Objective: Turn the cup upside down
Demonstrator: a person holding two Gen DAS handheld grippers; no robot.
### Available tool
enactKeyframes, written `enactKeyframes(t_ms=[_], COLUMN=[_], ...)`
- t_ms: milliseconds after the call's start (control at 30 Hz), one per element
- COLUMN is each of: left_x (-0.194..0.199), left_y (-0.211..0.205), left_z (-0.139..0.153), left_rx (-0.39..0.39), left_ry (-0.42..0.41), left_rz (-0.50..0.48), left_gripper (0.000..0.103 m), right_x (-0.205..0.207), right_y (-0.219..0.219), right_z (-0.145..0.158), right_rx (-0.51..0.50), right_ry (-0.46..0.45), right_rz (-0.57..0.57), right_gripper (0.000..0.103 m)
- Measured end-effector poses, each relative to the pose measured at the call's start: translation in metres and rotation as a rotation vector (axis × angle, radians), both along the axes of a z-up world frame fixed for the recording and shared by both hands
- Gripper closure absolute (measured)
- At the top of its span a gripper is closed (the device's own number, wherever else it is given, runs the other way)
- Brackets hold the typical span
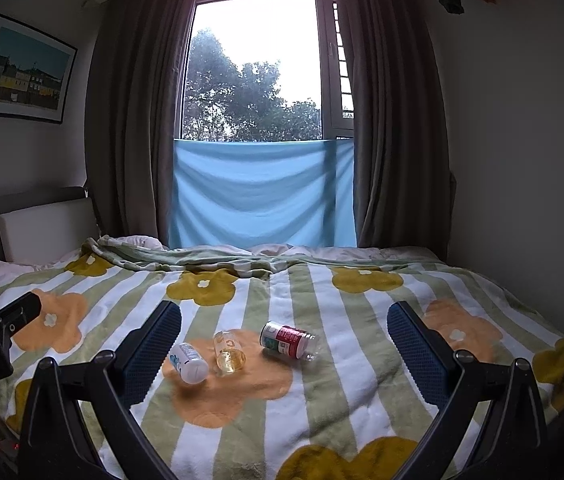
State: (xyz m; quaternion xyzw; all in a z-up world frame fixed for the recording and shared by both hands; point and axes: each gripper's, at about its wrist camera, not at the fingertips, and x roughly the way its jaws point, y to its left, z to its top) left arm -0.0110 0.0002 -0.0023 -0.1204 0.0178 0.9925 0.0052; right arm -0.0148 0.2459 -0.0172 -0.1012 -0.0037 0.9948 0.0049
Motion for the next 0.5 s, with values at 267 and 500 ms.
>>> enactKeyframes(t_ms=[267,500], left_x=[0.0000,0.0000], left_y=[-0.0015,-0.0026], left_z=[-0.0005,-0.0016], left_rx=[0.004,0.008], left_ry=[-0.009,-0.018], left_rz=[0.002,0.001], left_gripper=[0.000,0.000], right_x=[0.0001,-0.0003], right_y=[0.0005,0.0004], right_z=[-0.0006,-0.0009], right_rx=[-0.002,-0.002], right_ry=[-0.003,-0.006], right_rz=[0.003,0.004], right_gripper=[0.000,0.000])
